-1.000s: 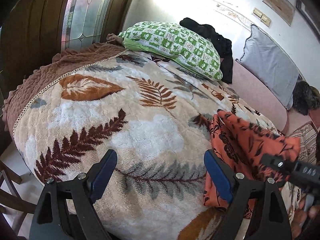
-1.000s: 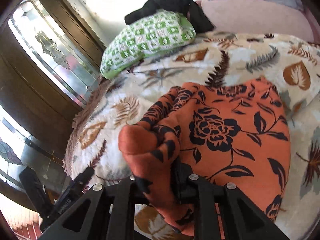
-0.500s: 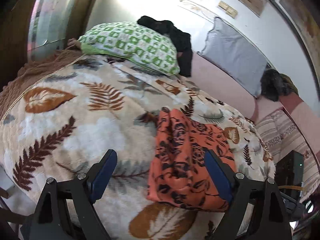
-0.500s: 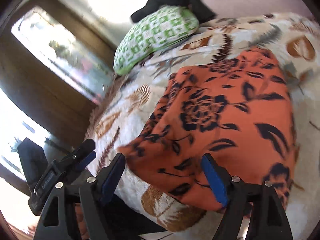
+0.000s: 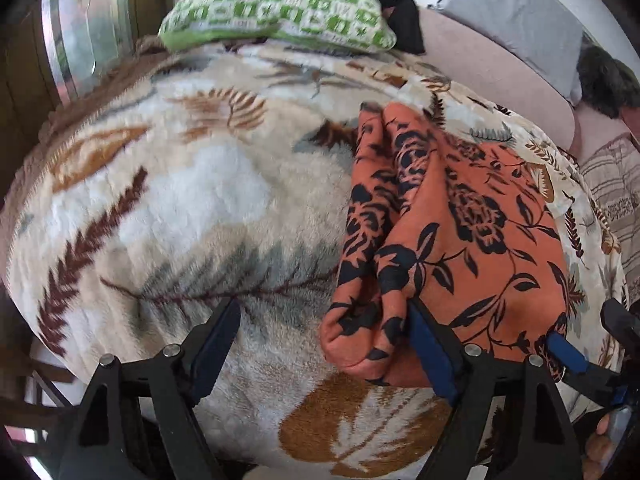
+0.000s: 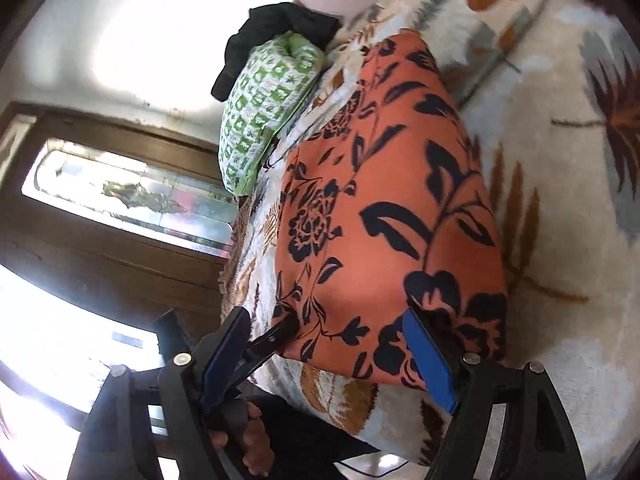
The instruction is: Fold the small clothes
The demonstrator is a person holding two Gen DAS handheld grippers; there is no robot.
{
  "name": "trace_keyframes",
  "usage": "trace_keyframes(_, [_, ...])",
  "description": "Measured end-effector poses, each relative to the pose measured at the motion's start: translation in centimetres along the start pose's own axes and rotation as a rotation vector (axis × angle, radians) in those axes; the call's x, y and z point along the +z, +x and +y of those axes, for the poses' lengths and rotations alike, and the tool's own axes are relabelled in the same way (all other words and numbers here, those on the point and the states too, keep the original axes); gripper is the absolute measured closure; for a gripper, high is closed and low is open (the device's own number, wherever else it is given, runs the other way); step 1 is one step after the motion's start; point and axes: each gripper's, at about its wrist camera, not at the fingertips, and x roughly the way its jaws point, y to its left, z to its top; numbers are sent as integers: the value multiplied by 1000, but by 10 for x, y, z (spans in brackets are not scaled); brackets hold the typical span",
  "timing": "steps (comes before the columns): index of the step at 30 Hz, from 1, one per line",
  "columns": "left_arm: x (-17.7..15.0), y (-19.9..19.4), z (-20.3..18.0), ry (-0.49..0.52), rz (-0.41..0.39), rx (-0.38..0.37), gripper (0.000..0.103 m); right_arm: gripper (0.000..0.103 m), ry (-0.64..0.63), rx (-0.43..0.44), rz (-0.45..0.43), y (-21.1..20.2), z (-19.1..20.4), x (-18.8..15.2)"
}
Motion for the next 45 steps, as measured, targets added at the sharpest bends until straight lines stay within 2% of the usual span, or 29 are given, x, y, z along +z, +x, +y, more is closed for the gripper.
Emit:
trace_keyframes(2, [11,-24,-12,42,-81,2,19,22,-10,14,-19,-11,4,6])
trace_keyframes(4, [27,-40,-25,81,-136,-32,19,22,-21,29,-60,-31,5,17])
trace_keyframes(7, [49,-40,-54,175,-183,-53,19,19,13,-12,-110,-55,-11,39])
trace_keyframes(9, [57,-18,-69,242,-166,3,19,18,73,-44,-77,-50,-33,53])
trace_keyframes(11, [57,16,-72,280,-116,86,19,18,127,1,11,-33,-50,59])
trace_keyframes(12, [55,36,-70,288,-59,122,19,18,145,34,51,-23,-54,59])
trace_keyframes(13, [50,53,-64,286,-12,125,17,18,152,54,74,-14,-56,57])
trace_keyframes(15, [44,61,-52,233,-15,75,16,18,145,18,117,4,-58,55])
trace_keyframes(16, [44,61,-48,215,-13,64,16,22,136,-13,135,12,-58,54])
trace_keyframes(17, [43,60,-47,212,-17,63,16,41,107,-51,150,15,-53,54])
trace_keyframes(19, [42,61,-47,224,-25,58,16,60,18,-117,149,16,-33,52])
trace_keyframes(21, [41,62,-43,213,-28,46,14,65,-71,-195,119,13,-10,50])
trace_keyframes(23, [41,66,-39,189,-16,14,14,65,-165,-338,155,26,-7,42])
trace_keyframes(24, [41,67,-37,183,-17,7,13,64,-167,-365,189,34,-13,41])
trace_keyframes(25, [42,66,-37,184,-20,0,13,58,-124,-310,188,33,-19,44])
trace_keyframes(26, [42,65,-37,184,-21,-5,13,47,-83,-263,180,27,-21,47])
trace_keyframes(29, [41,65,-36,178,-26,-16,13,23,-26,-121,53,-4,-15,66])
trace_keyframes(31, [41,66,-35,172,-26,-25,13,19,-24,-108,24,-5,-13,81])
trace_keyframes(32, [41,66,-34,169,-25,-30,13,18,4,-124,36,3,-19,91])
trace_keyframes(34, [41,67,-32,159,-21,-41,13,19,72,-100,105,28,-35,105])
trace_keyframes(35, [41,67,-31,156,-21,-45,13,34,91,-96,150,42,-41,108])
trace_keyframes(37, [40,68,-28,151,-20,-57,13,63,-39,-207,146,48,-16,108])
trace_keyframes(38, [40,68,-27,147,-20,-64,12,68,-125,-243,125,42,3,104])
trace_keyframes(39, [41,69,-26,139,-19,-63,11,69,-176,-270,107,40,17,100])
trace_keyframes(41, [41,71,-27,131,-9,-72,10,69,-181,-344,123,48,10,96])
trace_keyframes(42, [41,71,-27,132,-10,-72,10,68,-129,-345,144,52,-3,98])
trace_keyframes(43, [41,70,-26,134,-12,-74,10,60,-56,-295,135,48,-13,100])
trace_keyframes(44, [41,70,-25,131,-11,-80,10,41,-19,-236,115,40,-15,102])
trace_keyframes(45, [41,71,-24,126,-9,-85,10,31,-21,-206,82,33,-11,103])
